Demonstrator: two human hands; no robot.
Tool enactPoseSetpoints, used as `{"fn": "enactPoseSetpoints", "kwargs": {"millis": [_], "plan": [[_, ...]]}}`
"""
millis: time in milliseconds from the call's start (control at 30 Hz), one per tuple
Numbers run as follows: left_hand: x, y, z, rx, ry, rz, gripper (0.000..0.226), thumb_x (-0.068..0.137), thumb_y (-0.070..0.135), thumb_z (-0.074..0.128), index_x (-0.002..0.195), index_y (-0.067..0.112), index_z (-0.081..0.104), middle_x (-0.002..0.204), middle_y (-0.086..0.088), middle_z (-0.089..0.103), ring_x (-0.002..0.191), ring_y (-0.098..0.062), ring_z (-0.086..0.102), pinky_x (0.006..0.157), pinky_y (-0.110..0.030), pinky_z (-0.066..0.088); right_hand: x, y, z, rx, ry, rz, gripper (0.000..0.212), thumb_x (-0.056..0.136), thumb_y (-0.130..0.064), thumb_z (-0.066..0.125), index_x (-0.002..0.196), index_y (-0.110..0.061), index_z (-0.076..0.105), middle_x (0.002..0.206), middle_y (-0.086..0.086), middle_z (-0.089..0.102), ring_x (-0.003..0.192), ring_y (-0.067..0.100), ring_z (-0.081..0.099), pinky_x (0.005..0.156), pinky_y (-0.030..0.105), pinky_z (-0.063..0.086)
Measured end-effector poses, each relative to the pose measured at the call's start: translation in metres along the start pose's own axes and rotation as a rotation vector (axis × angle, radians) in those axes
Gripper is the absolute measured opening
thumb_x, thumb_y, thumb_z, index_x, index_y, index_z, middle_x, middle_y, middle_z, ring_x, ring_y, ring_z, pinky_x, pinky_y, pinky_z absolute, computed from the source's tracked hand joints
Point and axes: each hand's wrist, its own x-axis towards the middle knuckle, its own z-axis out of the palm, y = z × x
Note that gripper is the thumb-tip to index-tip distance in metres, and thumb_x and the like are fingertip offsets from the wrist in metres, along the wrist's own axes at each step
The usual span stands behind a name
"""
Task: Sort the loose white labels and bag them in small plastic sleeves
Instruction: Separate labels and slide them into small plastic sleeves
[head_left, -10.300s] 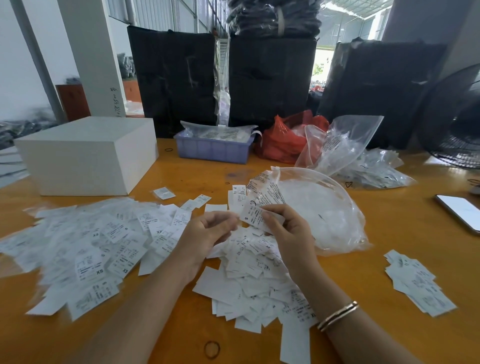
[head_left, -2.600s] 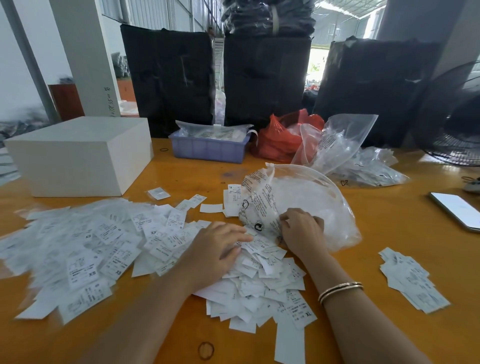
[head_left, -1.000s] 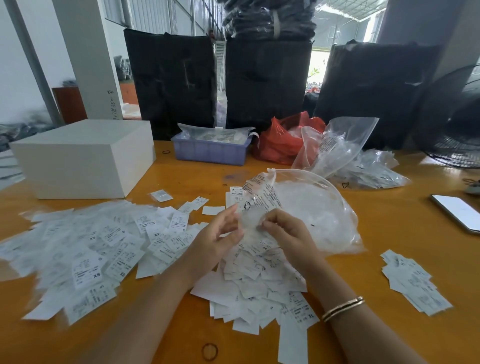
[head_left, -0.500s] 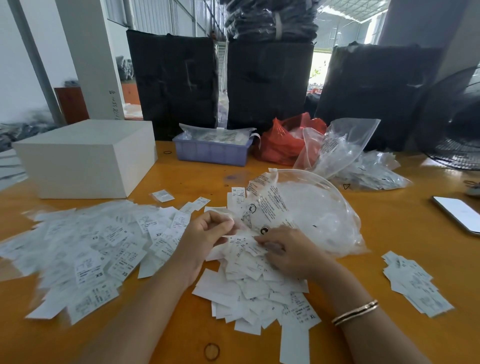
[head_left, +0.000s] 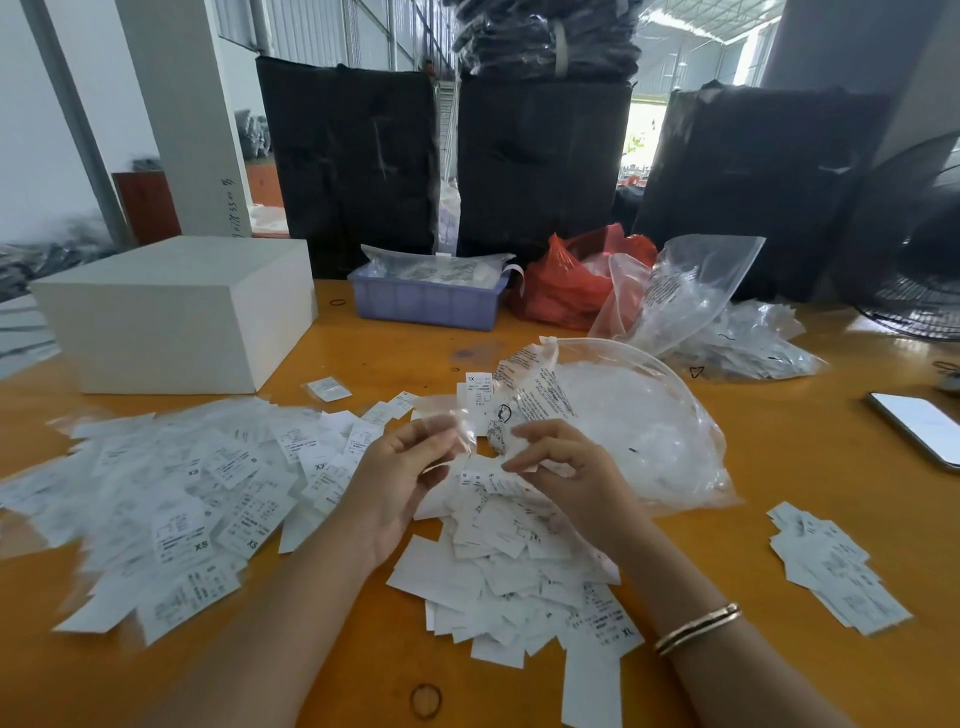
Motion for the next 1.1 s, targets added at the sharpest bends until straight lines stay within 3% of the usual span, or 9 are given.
{"fn": "enactPoseSetpoints", "kwargs": {"millis": [167,367,533,633,733,833,900,967,1100], "plan": [[0.0,0.004,0.0,-0.109,-0.001,-0.05,0.012,0.084,0.006,0.064,0.084,0.018,0.068,0.085,-0.002,0.074,0.078,-0.008,0.069,0.069,-0.026,0.047,0.0,-0.006,0.006,0.113,0.044,0.0,0.044,0.084,-0.004,0.066,0.069,-0.045,0.072,0.128,-0.016,0.052,0.117,-0.001,0.051,0.098,0.026,0.044],[-0.002,0.006,0.003,-0.064,-0.034,-0.054,0.024,0.087,0.008,0.06,0.103,0.024,0.067,0.085,0.006,0.073,0.086,-0.009,0.057,0.078,-0.028,0.036,-0.004,-0.011,0.013,0.196,-0.016,0.057,0.043,0.086,0.008,0.057,0.08,-0.031,0.075,0.103,-0.004,0.07,0.099,0.014,0.065,0.092,0.041,0.051],[-0.002,0.005,0.002,-0.053,0.002,-0.096,0.018,0.091,0.013,0.054,0.091,0.021,0.07,0.084,0.005,0.073,0.089,-0.011,0.055,0.076,-0.029,0.034,-0.004,-0.012,0.013,0.249,-0.067,0.14,0.027,0.092,-0.022,0.049,0.106,-0.03,0.07,0.109,-0.012,0.068,0.104,0.004,0.06,0.089,0.02,0.048],[-0.002,0.005,0.001,-0.095,-0.001,-0.089,0.018,0.093,0.01,0.053,0.096,0.019,0.068,0.082,0.001,0.074,0.075,-0.007,0.059,0.068,-0.025,0.038,-0.001,-0.01,0.015,0.234,0.077,0.132,0.035,0.095,-0.008,0.052,0.107,-0.038,0.063,0.101,-0.016,0.071,0.095,0.006,0.063,0.079,0.013,0.049],[-0.003,0.006,0.001,-0.149,-0.02,-0.102,0.019,0.086,0.002,0.06,0.085,0.017,0.071,0.082,-0.003,0.073,0.068,-0.006,0.066,0.06,-0.02,0.046,0.0,-0.007,0.016,0.27,0.142,0.149,0.059,0.088,0.005,0.057,0.118,-0.045,0.054,0.108,-0.003,0.067,0.084,0.011,0.065,0.072,0.014,0.052],[-0.003,0.005,0.002,-0.194,-0.025,-0.126,0.02,0.083,-0.004,0.06,0.088,0.015,0.066,0.078,-0.005,0.073,0.067,-0.008,0.069,0.053,-0.018,0.053,0.002,-0.005,0.015,0.392,0.155,0.196,0.067,0.086,0.009,0.058,0.135,-0.034,0.046,0.118,-0.001,0.062,0.089,0.006,0.067,0.07,0.014,0.052],[-0.004,0.005,0.001,-0.227,-0.025,-0.147,0.026,0.086,-0.006,0.057,0.102,0.014,0.061,0.081,-0.007,0.073,0.067,-0.01,0.069,0.056,-0.019,0.055,0.002,-0.004,0.015,0.342,0.178,0.227,0.06,0.085,0.005,0.061,0.13,-0.034,0.053,0.107,-0.001,0.069,0.089,0.01,0.067,0.073,0.017,0.053],[-0.004,0.005,0.001,-0.212,-0.037,-0.156,0.03,0.086,-0.004,0.057,0.109,0.014,0.062,0.083,-0.008,0.072,0.066,-0.011,0.065,0.061,-0.021,0.056,0.001,-0.004,0.015,0.324,0.197,0.23,0.047,0.086,0.0,0.064,0.106,-0.042,0.067,0.095,-0.002,0.071,0.086,0.011,0.066,0.073,0.016,0.052],[-0.004,0.005,0.003,-0.183,-0.026,-0.15,0.021,0.084,0.003,0.061,0.102,0.011,0.069,0.068,0.001,0.065,0.063,-0.007,0.058,0.059,-0.018,0.05,0.001,-0.01,0.014,0.408,0.188,0.207,0.029,0.083,-0.004,0.068,0.07,-0.029,0.074,0.081,-0.007,0.073,0.079,0.004,0.067,0.068,0.011,0.049]]}}
